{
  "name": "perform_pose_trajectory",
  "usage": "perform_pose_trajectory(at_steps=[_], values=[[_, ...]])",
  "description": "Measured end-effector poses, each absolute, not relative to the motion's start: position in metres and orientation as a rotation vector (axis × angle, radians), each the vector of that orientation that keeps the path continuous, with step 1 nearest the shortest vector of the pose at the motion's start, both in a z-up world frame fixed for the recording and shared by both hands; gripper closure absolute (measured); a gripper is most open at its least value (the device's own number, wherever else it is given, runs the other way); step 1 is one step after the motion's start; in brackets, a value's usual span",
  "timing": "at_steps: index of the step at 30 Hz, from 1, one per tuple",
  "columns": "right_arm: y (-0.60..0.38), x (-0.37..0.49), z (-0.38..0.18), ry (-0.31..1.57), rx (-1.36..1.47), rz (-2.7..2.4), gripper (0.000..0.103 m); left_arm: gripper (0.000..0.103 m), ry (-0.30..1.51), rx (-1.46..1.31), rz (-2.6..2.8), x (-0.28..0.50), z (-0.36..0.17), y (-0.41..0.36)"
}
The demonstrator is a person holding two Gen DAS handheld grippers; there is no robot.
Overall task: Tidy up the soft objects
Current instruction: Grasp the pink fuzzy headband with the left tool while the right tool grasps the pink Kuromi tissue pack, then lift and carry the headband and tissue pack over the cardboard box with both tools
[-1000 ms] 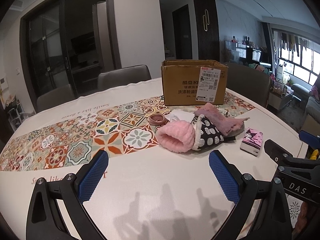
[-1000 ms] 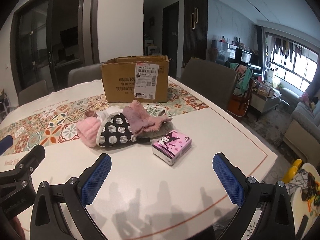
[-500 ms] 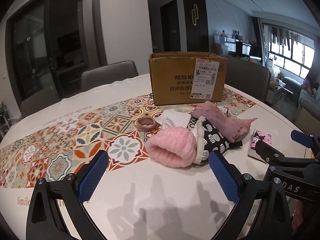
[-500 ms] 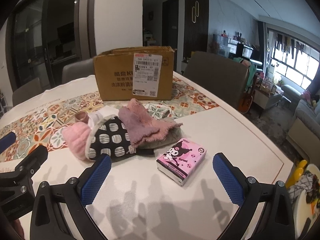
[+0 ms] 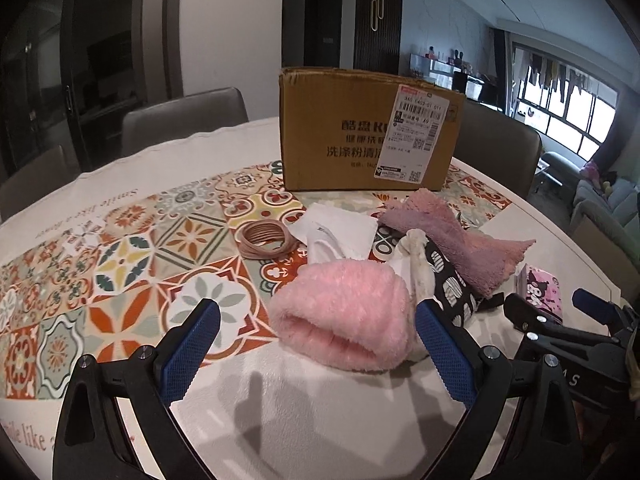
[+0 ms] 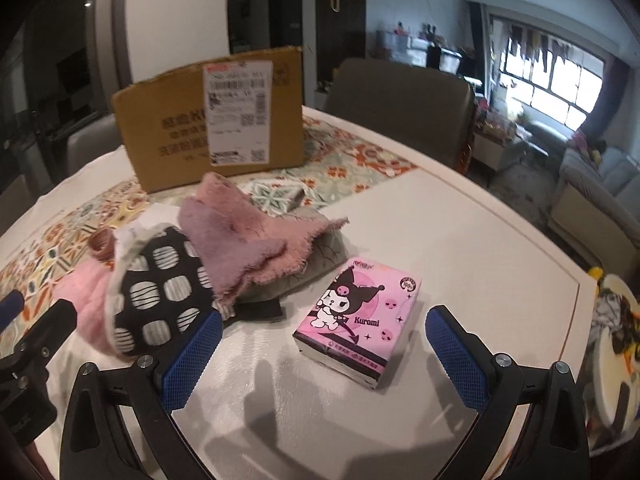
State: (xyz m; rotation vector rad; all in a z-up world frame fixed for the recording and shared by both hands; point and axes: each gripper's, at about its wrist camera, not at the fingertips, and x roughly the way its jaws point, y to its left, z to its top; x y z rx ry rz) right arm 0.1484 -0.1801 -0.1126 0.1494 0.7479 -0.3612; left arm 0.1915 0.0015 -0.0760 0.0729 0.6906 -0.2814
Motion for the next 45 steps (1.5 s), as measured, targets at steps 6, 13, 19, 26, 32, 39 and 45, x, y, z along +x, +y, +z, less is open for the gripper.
perform_pose_trajectory(at_steps=[6, 13, 19, 26, 32, 39, 45], values=[[-0.181, 0.159, -0.123, 0.781, 0.156, -0.396, 0.000, 0.005, 0.708, 0.097, -0.300, 0.204, -0.086, -0.004], [-0.186, 0.166, -0.130, 0.810, 0.183, -0.400, 0.000, 0.020, 0.738, 0.067, -0.327, 0.210, -0.094, -0.006], [-0.195, 0.166, -0.135, 0.840, 0.223, -0.394, 0.016, 0.038, 0.726, 0.079, -0.332, 0.206, -0.092, -0.013], [-0.203, 0.162, -0.134, 0.850, 0.237, -0.378, 0.034, 0.054, 0.707, 0.105, -0.313, 0.194, -0.084, -0.021], [-0.210, 0.152, -0.127, 0.849, 0.263, -0.335, 0.035, 0.059, 0.695, 0.102, -0.291, 0.177, -0.073, -0.023], [-0.211, 0.136, -0.106, 0.784, 0.258, -0.295, 0.037, 0.062, 0.659, 0.088, -0.266, 0.157, -0.052, -0.025], [-0.212, 0.124, -0.089, 0.734, 0.264, -0.255, 0.039, 0.062, 0.631, 0.083, -0.264, 0.142, -0.036, -0.028]])
